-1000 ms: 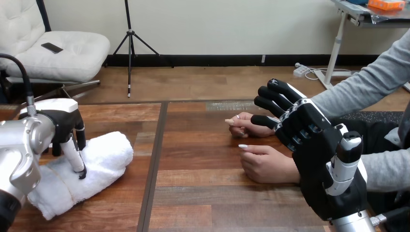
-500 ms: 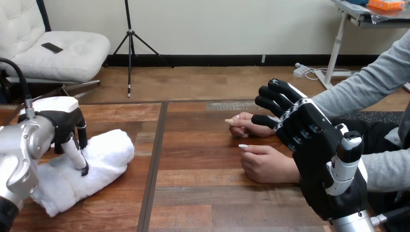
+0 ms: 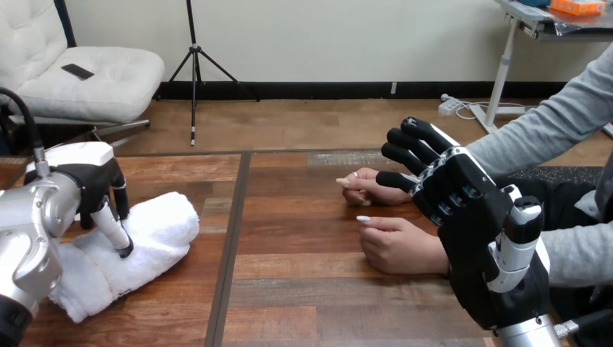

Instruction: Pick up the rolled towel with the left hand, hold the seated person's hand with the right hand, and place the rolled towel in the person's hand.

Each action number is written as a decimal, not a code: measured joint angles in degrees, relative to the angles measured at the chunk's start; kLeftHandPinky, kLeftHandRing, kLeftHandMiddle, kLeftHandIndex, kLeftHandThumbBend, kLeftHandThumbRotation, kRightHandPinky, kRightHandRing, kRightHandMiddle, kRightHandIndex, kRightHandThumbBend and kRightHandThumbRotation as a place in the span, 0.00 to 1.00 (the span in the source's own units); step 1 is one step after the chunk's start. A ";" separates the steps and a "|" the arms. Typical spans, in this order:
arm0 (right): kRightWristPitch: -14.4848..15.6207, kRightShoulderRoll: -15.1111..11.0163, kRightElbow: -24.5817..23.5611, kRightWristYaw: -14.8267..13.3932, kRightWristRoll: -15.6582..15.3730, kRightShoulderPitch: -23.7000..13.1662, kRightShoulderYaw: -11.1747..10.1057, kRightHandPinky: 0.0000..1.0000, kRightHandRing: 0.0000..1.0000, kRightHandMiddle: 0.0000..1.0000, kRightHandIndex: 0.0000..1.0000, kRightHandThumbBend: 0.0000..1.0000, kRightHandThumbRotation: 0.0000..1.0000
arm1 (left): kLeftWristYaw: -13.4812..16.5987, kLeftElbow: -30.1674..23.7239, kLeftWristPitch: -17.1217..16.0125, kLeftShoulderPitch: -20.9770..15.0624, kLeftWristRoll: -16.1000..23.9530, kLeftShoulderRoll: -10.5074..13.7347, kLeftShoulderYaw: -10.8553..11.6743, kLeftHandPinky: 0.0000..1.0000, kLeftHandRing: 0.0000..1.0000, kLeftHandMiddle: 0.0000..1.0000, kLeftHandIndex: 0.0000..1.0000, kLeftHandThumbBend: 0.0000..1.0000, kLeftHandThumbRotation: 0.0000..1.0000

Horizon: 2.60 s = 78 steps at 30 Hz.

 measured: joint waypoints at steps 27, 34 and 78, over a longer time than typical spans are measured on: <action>0.00 0.01 0.00 -0.53 -0.04 0.00 -0.01 0.77 0.87 0.86 0.84 0.99 1.00 | -5.98 -1.33 2.26 -0.11 7.66 0.33 -3.29 0.57 0.74 0.80 0.81 0.90 0.56; 0.00 -0.01 0.00 -0.53 -0.03 0.00 -0.03 0.78 0.87 0.86 0.85 0.99 1.00 | -6.29 -2.53 3.08 0.34 7.84 0.33 -3.29 0.58 0.74 0.80 0.83 0.91 0.62; -0.01 0.02 0.00 -0.59 -0.53 0.00 0.01 0.78 0.87 0.86 0.85 0.99 1.00 | -6.25 -7.72 -0.05 2.07 7.68 0.70 -1.32 0.54 0.66 0.72 0.75 1.00 0.77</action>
